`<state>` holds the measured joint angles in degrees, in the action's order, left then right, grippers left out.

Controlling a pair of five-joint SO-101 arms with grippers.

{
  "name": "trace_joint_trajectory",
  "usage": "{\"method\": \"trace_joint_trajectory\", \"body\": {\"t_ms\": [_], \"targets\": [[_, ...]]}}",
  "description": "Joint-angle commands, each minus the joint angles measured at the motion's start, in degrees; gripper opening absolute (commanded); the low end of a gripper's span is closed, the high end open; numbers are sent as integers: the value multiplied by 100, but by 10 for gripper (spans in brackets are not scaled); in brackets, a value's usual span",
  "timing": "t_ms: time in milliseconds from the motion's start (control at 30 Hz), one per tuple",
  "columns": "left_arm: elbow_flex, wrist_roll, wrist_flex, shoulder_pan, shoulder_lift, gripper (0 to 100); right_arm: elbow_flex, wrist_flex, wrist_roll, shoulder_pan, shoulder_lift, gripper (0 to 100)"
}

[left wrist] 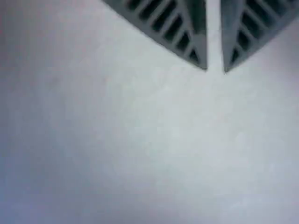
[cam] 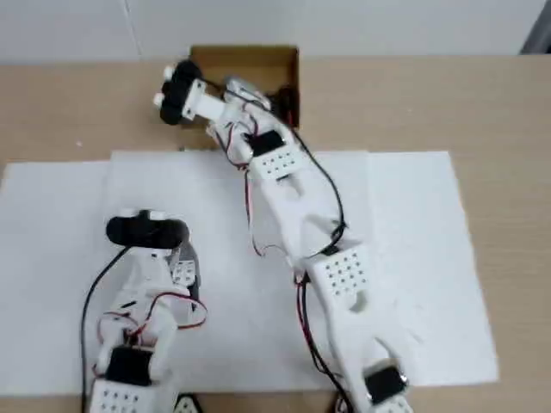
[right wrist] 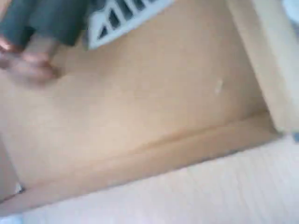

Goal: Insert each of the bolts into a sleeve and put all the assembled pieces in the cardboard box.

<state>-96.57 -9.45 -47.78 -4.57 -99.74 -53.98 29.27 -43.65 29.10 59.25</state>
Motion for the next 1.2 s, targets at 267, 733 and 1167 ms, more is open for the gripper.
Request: {"method": "trace_joint_trajectory", "body": {"t_ms": [267,733,1167], "targets": [[22,-9,132,53,-53,6,-1020,971,-35,4,-567,5],[22,-9,132,44,-53,6,-3710,4541,-35,-66,-1314,2],[22,-9,132,44,-53,6,-4237,6615,1371,-593,-2510,2]]}}
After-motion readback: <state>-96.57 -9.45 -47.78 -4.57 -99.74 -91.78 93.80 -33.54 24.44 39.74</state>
